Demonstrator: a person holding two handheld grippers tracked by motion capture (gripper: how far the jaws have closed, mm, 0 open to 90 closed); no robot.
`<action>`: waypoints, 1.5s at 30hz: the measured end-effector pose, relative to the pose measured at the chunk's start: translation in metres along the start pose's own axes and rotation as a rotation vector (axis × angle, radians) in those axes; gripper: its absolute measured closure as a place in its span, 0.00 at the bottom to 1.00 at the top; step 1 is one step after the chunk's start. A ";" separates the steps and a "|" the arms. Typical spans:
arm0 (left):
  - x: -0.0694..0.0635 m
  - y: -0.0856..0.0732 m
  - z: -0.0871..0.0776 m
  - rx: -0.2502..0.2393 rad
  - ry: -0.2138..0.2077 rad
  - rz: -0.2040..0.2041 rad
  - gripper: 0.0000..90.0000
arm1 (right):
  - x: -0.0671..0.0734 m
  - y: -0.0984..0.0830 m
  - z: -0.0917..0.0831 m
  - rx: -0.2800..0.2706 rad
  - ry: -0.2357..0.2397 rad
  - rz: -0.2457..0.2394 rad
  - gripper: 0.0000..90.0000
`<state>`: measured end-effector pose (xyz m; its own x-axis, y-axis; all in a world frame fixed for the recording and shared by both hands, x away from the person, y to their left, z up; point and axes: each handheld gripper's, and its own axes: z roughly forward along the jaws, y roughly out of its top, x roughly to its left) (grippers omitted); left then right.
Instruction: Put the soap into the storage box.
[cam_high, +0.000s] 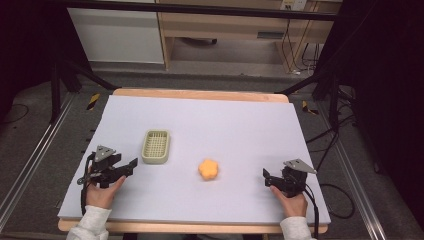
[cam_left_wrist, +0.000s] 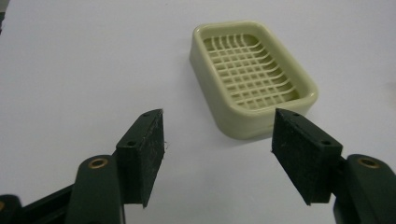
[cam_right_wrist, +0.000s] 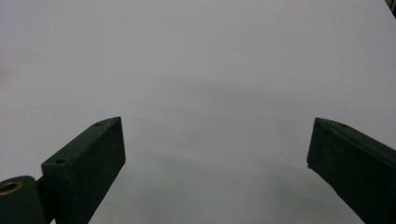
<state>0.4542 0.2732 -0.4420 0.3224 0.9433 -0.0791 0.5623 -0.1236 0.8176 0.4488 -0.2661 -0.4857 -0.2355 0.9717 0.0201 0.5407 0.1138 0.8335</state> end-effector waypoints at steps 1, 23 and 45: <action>-0.002 0.002 -0.001 -0.004 0.000 0.002 0.38 | 0.000 0.000 0.000 -0.002 0.000 0.001 0.05; -0.023 0.025 -0.006 -0.039 -0.079 0.062 0.35 | 0.000 -0.001 0.000 0.000 -0.024 0.012 0.05; -0.057 0.044 0.007 -0.044 -0.126 0.118 0.32 | 0.000 -0.001 0.000 0.001 -0.021 0.012 0.05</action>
<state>0.4664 0.2117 -0.4054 0.4785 0.8767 -0.0492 0.4819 -0.2153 0.8493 0.4482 -0.2659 -0.4863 -0.2122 0.9771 0.0180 0.5442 0.1028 0.8327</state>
